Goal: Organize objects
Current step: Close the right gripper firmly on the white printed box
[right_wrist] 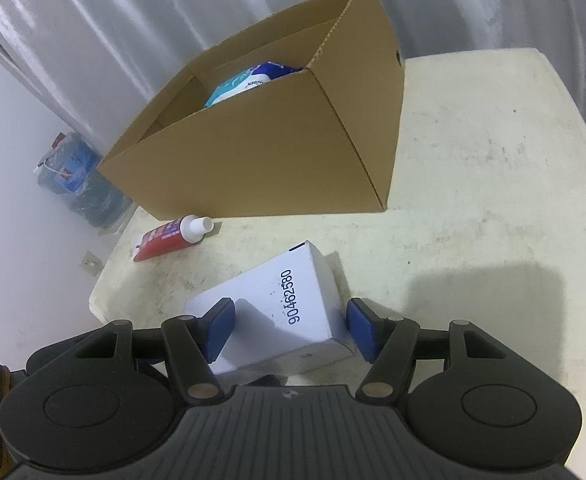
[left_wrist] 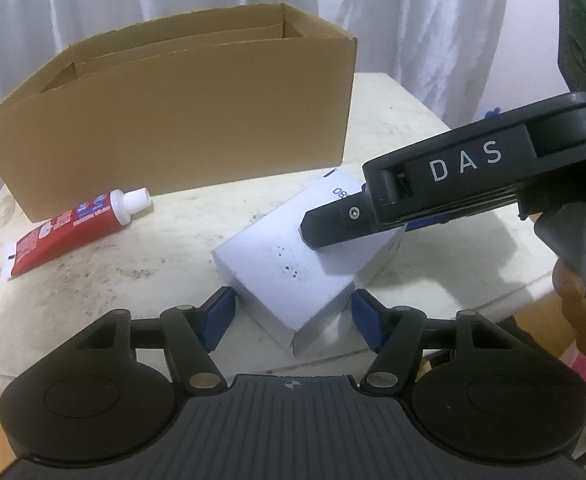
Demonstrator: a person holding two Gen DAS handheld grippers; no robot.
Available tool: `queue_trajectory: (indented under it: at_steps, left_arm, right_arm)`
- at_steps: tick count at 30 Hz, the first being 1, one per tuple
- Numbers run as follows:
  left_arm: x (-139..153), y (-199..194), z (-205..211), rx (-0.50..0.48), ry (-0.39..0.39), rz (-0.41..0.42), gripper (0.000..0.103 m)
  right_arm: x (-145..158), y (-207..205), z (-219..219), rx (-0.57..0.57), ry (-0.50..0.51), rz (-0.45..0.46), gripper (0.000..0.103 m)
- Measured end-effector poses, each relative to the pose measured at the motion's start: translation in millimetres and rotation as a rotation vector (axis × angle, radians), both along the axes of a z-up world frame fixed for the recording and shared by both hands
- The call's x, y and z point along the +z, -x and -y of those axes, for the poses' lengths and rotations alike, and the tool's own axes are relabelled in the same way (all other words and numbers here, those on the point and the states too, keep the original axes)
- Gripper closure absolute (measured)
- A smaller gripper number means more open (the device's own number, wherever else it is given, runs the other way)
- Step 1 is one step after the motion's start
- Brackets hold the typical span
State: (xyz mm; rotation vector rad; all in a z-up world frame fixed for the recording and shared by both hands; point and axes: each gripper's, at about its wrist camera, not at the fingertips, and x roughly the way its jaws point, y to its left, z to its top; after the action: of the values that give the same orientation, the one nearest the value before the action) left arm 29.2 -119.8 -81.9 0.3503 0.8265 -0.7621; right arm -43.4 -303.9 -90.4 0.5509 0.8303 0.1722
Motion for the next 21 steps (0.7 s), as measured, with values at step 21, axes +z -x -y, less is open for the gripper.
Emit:
queue_trajectory:
  at_steps: [21]
  left_arm:
    - [-2.1, -3.5, 4.6, 0.005, -0.005, -0.008, 0.034]
  right_arm:
    - [-2.7, 3.6, -1.6, -0.006, 0.003, 0.008, 0.038]
